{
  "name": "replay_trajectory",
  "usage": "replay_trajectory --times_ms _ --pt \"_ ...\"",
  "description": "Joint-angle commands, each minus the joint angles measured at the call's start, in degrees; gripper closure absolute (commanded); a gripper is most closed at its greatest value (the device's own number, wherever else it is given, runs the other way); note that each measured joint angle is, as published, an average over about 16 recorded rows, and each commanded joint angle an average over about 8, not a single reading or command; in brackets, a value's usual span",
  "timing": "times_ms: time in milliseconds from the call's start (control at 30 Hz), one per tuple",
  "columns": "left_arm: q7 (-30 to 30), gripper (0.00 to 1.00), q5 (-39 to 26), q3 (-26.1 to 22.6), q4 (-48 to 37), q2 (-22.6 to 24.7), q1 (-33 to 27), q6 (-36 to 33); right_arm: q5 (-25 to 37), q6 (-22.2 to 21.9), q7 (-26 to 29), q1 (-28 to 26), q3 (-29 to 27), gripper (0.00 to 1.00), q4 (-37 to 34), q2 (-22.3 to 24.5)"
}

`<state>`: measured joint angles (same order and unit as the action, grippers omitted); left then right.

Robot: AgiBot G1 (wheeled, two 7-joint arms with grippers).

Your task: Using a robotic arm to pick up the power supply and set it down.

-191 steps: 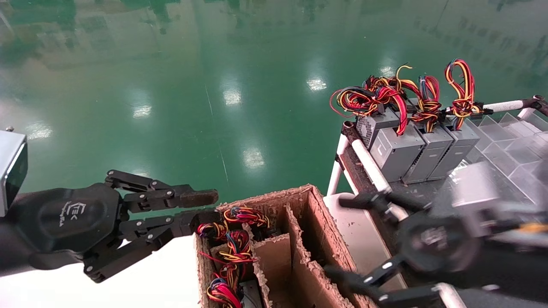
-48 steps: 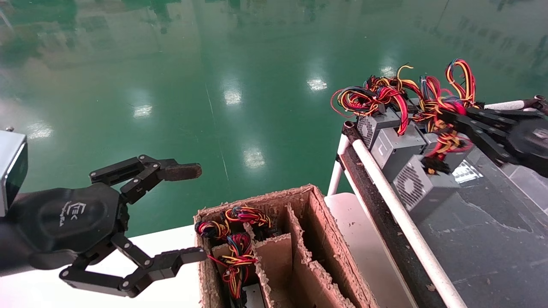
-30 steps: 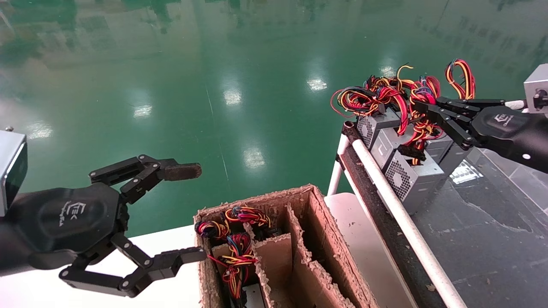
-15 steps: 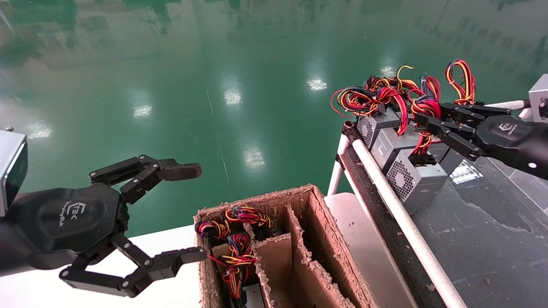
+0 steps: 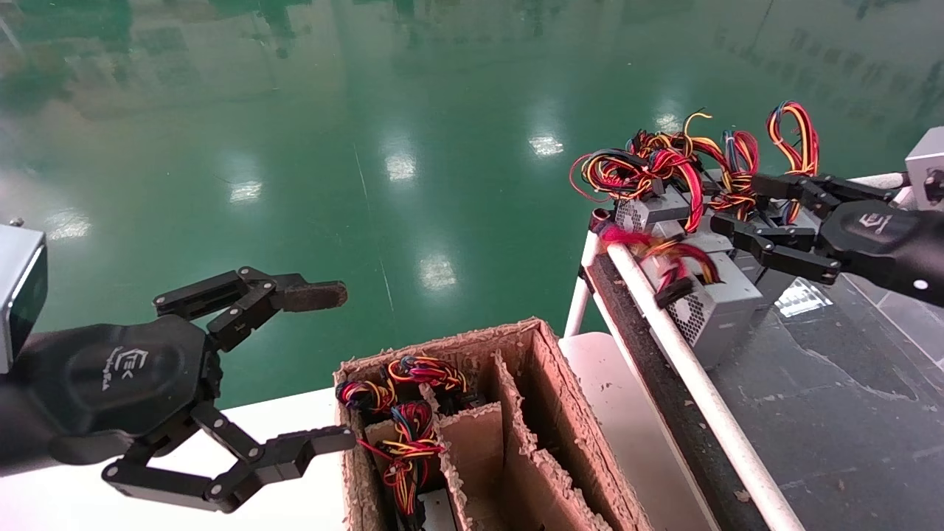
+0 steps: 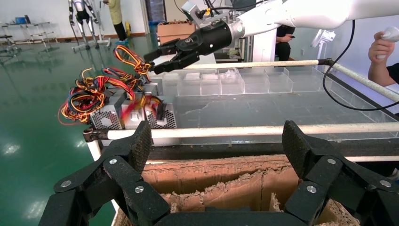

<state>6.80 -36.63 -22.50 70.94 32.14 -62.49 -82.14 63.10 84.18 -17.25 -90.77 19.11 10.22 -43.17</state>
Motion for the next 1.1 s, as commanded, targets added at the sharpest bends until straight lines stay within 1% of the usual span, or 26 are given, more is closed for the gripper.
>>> replay_trajectory --times_ms 33,267,400,1100 --pt "0.0 0.0 0.0 0.0 0.0 0.0 0.0 0.0 0.2 0.0 0.1 -0.4 0.1 0.0 -0.2 0.1" --pt "0.0 0.0 0.0 0.0 0.0 0.0 0.0 0.0 -2.6 2.5 -1.1 -0.5 -1.7 0.0 -0.2 0.3" --pt "0.0 0.0 0.0 0.0 0.0 0.0 0.0 0.0 -3.9 3.2 -0.6 0.3 -2.3 0.0 1.5 0.5" --pt "0.0 0.0 0.0 0.0 0.0 0.0 0.0 0.0 -10.0 2.6 9.4 10.5 -2.6 0.0 23.3 3.2"
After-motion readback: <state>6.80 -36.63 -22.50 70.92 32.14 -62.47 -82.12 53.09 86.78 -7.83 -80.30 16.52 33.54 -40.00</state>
